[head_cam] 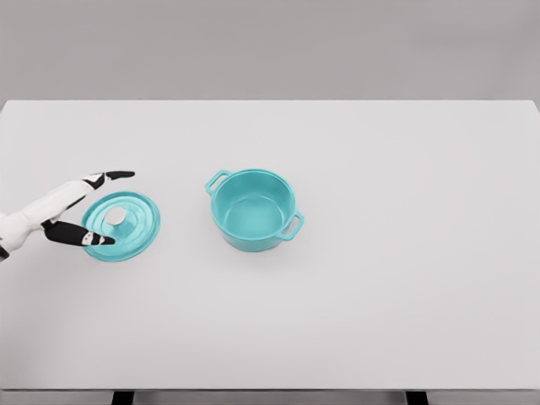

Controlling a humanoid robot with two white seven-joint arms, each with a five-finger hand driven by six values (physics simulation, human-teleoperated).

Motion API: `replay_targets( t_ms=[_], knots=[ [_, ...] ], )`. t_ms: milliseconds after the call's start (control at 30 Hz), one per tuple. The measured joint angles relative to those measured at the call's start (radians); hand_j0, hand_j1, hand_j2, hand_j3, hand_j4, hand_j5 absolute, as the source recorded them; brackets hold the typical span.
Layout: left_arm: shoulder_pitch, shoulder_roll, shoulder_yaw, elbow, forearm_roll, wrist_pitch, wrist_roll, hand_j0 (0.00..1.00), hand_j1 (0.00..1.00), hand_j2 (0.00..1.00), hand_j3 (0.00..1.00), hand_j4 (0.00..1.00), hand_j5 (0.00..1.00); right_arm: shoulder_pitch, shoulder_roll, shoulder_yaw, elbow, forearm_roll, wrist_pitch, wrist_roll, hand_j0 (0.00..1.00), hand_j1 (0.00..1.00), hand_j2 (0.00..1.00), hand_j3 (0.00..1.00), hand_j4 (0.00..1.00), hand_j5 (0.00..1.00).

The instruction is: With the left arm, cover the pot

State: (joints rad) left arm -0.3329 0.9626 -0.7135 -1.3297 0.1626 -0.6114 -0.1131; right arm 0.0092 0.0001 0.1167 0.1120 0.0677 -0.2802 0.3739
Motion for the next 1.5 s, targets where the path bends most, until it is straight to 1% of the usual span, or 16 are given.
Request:
replay_targets(
  t_ms=[100, 200, 333, 500, 900, 1133, 1500],
  knots=[
    [0.002, 0.004, -0.005, -0.014, 0.028, 0.000, -0.030, 0.78, 0.78, 0.78, 0.78, 0.78, 0.78, 0.000, 0.000, 0.000, 0.000, 0.000, 0.000, 0.000, 1.00, 1.00, 1.00, 1.00, 1.00, 1.00],
    [-0.003, 0.010, -0.008, -0.018, 0.052, 0.000, -0.064, 0.78, 0.78, 0.78, 0.78, 0.78, 0.78, 0.000, 0.000, 0.000, 0.000, 0.000, 0.000, 0.000, 1.00, 1.00, 1.00, 1.00, 1.00, 1.00],
    [-0.015, 0.011, -0.009, 0.023, 0.064, 0.000, -0.080, 0.78, 0.78, 0.78, 0.78, 0.78, 0.78, 0.000, 0.000, 0.000, 0.000, 0.000, 0.000, 0.000, 1.00, 1.00, 1.00, 1.00, 1.00, 1.00],
    [-0.029, 0.007, -0.021, 0.047, 0.067, 0.000, -0.085, 0.78, 0.78, 0.78, 0.78, 0.78, 0.78, 0.000, 0.000, 0.000, 0.000, 0.000, 0.000, 0.000, 1.00, 1.00, 1.00, 1.00, 1.00, 1.00],
    [-0.028, 0.005, -0.032, 0.042, 0.067, 0.000, -0.086, 0.76, 0.76, 0.76, 0.76, 0.76, 0.76, 0.000, 0.000, 0.000, 0.000, 0.000, 0.000, 0.000, 1.00, 1.00, 1.00, 1.00, 1.00, 1.00],
    [-0.031, 0.002, -0.036, 0.044, 0.066, 0.000, -0.084, 0.73, 0.73, 0.73, 0.73, 0.73, 0.73, 0.000, 0.000, 0.000, 0.000, 0.000, 0.000, 0.000, 1.00, 1.00, 1.00, 1.00, 1.00, 1.00],
    [-0.037, -0.018, -0.038, 0.057, 0.054, 0.000, -0.078, 0.73, 0.73, 0.73, 0.73, 0.73, 0.73, 0.000, 0.000, 0.000, 0.000, 0.000, 0.000, 0.000, 1.00, 1.00, 1.00, 1.00, 1.00, 1.00]
  ],
)
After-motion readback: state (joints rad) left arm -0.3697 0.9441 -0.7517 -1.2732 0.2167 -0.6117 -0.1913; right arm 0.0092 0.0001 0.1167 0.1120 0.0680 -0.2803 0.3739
